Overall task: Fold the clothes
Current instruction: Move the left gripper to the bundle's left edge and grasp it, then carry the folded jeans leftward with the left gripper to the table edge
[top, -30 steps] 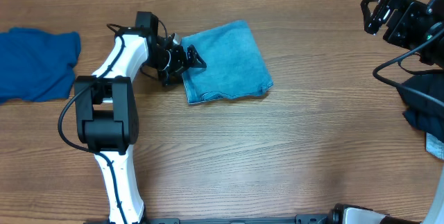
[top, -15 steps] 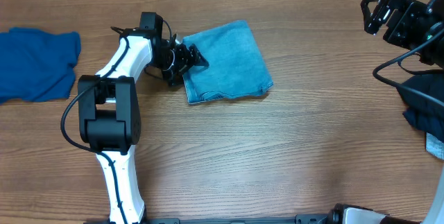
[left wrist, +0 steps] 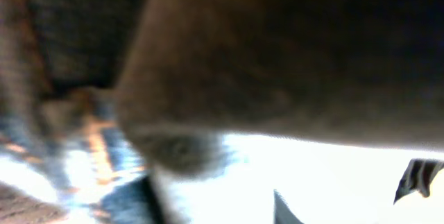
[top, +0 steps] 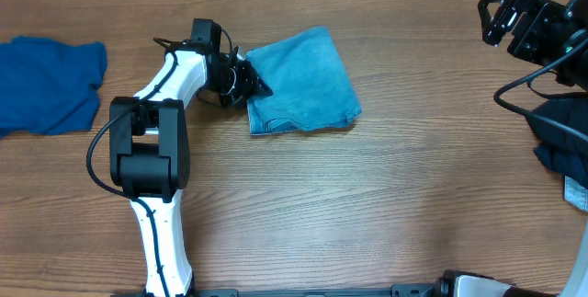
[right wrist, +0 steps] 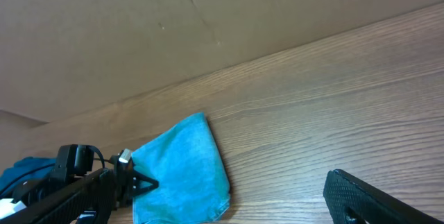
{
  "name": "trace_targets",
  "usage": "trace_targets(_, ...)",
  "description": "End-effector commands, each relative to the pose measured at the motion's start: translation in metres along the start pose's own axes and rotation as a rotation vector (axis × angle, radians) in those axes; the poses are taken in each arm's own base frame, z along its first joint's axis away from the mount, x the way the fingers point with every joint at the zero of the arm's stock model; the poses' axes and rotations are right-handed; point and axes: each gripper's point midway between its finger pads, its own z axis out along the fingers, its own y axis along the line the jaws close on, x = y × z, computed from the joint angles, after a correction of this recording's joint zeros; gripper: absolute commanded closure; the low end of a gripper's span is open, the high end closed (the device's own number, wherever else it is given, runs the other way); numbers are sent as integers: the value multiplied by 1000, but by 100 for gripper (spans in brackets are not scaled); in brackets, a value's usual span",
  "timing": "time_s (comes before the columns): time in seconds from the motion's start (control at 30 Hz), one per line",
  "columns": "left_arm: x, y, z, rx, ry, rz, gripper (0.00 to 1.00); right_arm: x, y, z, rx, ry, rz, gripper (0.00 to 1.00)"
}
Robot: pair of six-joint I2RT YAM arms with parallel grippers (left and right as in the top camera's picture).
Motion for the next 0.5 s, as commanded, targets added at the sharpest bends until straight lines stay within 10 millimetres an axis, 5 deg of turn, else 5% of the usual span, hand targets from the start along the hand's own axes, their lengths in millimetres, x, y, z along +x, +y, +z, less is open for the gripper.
trace_targets(0.0, 16, 31, 23, -107, 51, -62, 96, -3, 0, -2, 2, -11, -3, 0)
trace_targets(0.1, 16, 37, 15, -173, 35, -81, 96, -3, 0, -2, 2, -11, -3, 0)
trace_targets(0.2, 13, 23, 0, -162, 0, -55, 96, -3, 0, -2, 3, -11, -3, 0)
trace_targets(0.47, 12, -74, -95, -31, -228, 73, 96, -3, 0, -2, 3, -11, -3, 0)
